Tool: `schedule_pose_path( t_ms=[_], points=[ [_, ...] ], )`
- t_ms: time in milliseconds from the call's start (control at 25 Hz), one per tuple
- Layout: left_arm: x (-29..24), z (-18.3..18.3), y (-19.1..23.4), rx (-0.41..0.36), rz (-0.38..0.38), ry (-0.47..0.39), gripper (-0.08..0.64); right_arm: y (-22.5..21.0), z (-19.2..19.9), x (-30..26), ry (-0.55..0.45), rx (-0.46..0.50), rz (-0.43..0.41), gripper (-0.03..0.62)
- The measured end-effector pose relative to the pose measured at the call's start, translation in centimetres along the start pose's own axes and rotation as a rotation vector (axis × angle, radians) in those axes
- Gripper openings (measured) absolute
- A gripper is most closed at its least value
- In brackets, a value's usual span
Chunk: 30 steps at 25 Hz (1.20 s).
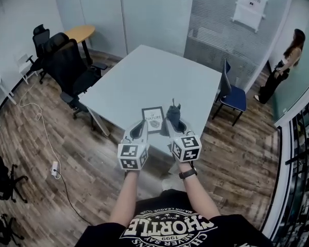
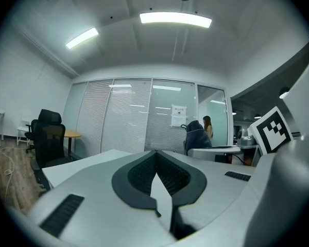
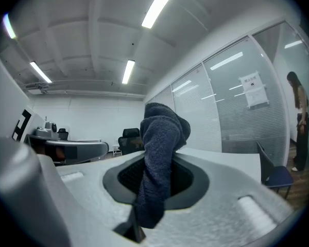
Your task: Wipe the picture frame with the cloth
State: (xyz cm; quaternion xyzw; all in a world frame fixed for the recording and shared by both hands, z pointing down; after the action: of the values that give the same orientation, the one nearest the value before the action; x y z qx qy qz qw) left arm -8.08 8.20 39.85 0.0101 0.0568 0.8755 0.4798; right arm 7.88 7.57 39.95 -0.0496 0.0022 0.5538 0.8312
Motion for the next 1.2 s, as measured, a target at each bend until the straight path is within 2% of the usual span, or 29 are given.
schedule_pose_path(
  t_ms=[160, 400, 560, 680, 840, 1080, 1200],
  points=[
    [-6.3, 0.1, -0.2, -0.005, -0.044, 0.011, 0.006, -5.3, -0.8, -4.5, 0.019, 0.027, -0.051, 0.074],
    [-12.6, 3.3, 1.6, 0.043, -0.099, 0.112, 0.006, -10.5, 0.6, -10.7, 0.069, 0.021, -0.136, 0.075],
    [-14.4, 6.3, 3.0, 0.053, -0.136, 0.179, 0.006, -12.2, 3.1, -13.6, 0.108, 0.016, -0.181, 0.075],
    [-15.4, 9.1, 5.0, 0.079, -0.156, 0.246, 0.006, -11.9, 5.8, -16.4, 0.176, 0.041, -0.264, 0.075],
    [-17.4, 12.7, 7.5, 0.111, -0.138, 0.325, 0.006, -11.6, 9.1, -20.7, 0.307, 0.203, -0.384, 0.074],
    [-19.5, 17.0, 10.6, 0.176, -0.089, 0.421, 0.005, -11.3, 13.2, -27.7, 0.479, 0.446, -0.491, 0.074],
    [-20.0, 19.3, 11.3, 0.206, -0.069, 0.471, 0.005, -10.9, 15.2, -30.5, 0.564, 0.528, -0.548, 0.074]
  ],
)
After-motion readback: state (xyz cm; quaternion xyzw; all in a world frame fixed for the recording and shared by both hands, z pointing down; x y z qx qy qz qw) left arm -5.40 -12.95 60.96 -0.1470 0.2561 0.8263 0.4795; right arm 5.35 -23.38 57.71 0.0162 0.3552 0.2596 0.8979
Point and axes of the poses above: the fingertips, and each gripper's own axes: x backward along the fingers, y to its left, z out of its underside, the point moved 6 cm from there along x, backward along the fingers, and after that the axes turned 2 degrees about -y, right-handed, at the moved point
